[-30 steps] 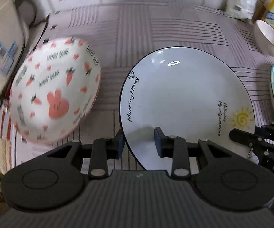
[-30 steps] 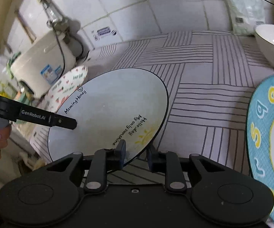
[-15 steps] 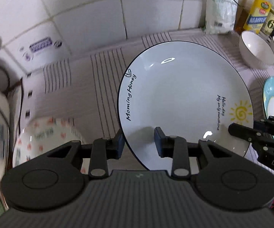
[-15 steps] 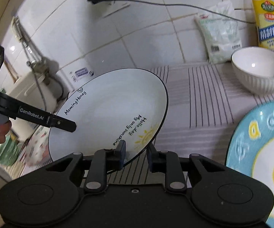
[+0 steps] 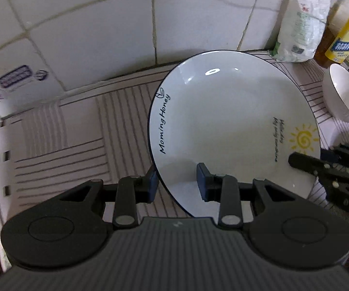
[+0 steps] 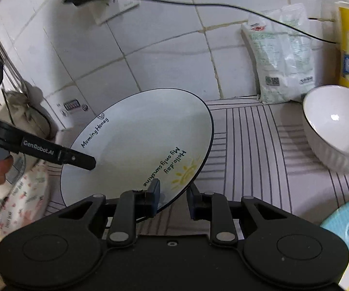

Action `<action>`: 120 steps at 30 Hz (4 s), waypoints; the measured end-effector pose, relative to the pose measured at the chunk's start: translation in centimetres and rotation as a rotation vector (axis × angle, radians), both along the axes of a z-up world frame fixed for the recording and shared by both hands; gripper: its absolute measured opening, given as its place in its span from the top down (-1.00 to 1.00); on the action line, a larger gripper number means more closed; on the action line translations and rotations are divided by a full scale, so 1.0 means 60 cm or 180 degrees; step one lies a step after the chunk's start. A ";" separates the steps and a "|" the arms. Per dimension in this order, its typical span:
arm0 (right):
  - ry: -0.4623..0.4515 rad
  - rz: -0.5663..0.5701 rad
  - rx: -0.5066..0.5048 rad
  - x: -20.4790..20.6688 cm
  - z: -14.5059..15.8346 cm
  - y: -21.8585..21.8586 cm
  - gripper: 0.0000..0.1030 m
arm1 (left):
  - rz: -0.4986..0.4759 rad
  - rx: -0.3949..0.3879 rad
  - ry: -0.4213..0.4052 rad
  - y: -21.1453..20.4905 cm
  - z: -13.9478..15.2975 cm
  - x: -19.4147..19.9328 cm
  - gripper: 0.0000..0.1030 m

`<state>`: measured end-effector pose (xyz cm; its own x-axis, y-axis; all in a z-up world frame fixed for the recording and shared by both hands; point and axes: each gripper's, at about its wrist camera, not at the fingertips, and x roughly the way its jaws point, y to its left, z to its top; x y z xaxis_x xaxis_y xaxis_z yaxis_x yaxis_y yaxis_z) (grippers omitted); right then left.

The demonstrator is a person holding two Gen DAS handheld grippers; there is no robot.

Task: Organize plates and bowls
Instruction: 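Lift the white plate with both grippers and carry it toward the wall, then lower the white plate onto the cloth and open both grippers, then move both grippers to the blue Egg plate rim and grasp it, then lift the blue plate with both grippers and carry it over the white plate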

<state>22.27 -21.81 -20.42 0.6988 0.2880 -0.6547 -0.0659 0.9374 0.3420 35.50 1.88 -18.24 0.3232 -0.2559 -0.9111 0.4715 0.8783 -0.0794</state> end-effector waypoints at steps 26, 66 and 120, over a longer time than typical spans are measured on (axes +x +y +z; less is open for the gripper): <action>0.0240 -0.0134 -0.0442 -0.009 0.070 -0.001 -0.01 | 0.0341 0.0382 -0.0219 -0.037 0.057 -0.084 -0.05; 0.0099 -0.0492 -0.0740 -0.372 0.061 -0.205 -0.41 | -0.0155 0.0172 0.0087 -0.301 0.069 -0.360 -0.43; 0.0182 -0.0600 -0.0120 -0.356 0.015 -0.225 0.44 | -0.0194 -0.0006 0.0244 -0.294 0.025 -0.347 0.36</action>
